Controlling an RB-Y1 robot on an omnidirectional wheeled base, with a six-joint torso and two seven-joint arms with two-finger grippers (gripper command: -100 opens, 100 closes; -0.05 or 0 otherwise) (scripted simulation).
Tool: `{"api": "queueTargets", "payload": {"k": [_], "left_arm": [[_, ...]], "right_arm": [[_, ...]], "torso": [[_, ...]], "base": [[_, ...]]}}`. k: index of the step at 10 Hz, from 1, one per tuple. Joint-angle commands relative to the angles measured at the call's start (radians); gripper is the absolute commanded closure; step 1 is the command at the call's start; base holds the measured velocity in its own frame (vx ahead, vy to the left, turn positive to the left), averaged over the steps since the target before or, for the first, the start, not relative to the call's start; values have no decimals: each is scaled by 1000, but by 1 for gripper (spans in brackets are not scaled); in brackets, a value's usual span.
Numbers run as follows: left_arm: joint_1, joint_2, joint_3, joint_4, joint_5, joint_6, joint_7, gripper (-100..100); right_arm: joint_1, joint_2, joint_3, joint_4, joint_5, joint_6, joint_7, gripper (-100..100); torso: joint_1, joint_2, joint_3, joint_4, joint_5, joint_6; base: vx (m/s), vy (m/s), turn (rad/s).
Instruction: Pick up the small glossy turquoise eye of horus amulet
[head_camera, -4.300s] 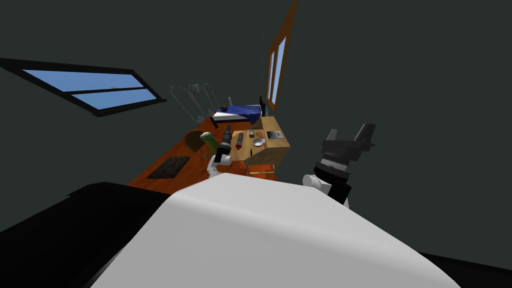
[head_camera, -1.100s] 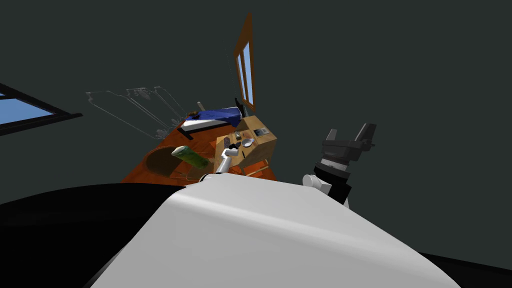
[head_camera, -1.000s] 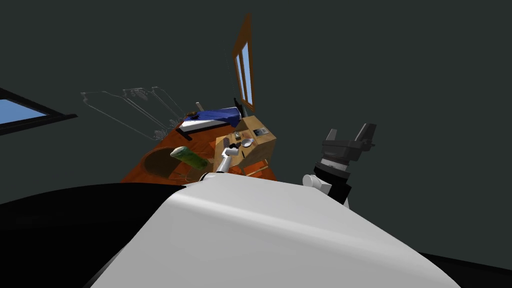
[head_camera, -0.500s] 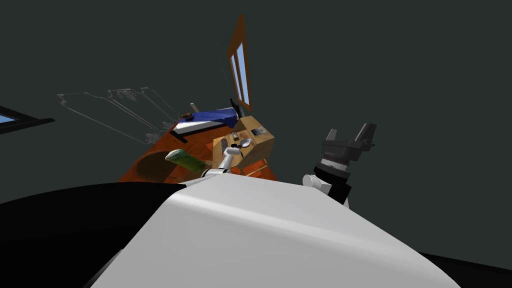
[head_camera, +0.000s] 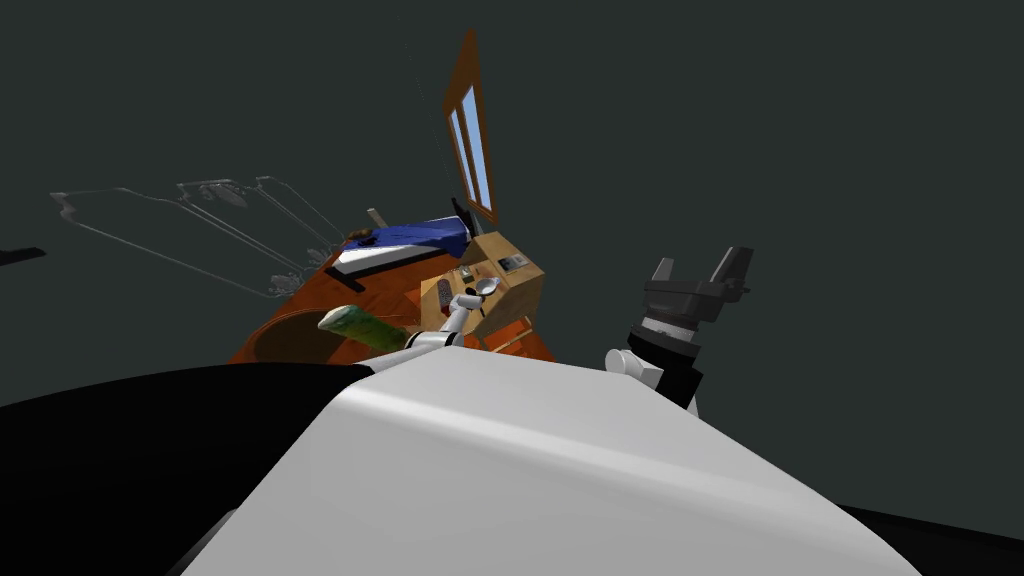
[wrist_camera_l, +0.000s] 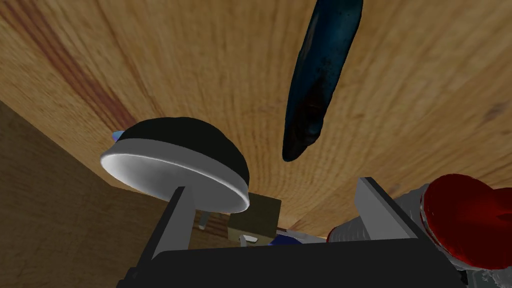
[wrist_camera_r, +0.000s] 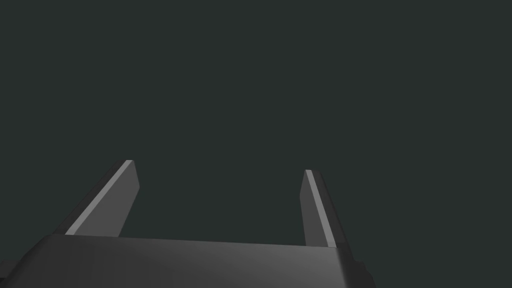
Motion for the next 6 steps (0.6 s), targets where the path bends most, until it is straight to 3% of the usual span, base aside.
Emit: {"api": "queueTargets", "payload": {"k": [1,6], "left_arm": [[-11,4,2,33,-1,0,-3,-100],[-91,14,19,183,-20,100,-64,-100]], "right_arm": [[0,0,0,0,0,0,0,0],[0,0,0,0,0,0,0,0]], "torso": [[0,0,0,0,0,0],[0,0,0,0,0,0]], "base": [[-8,8,28],[-15,15,-104]]}}
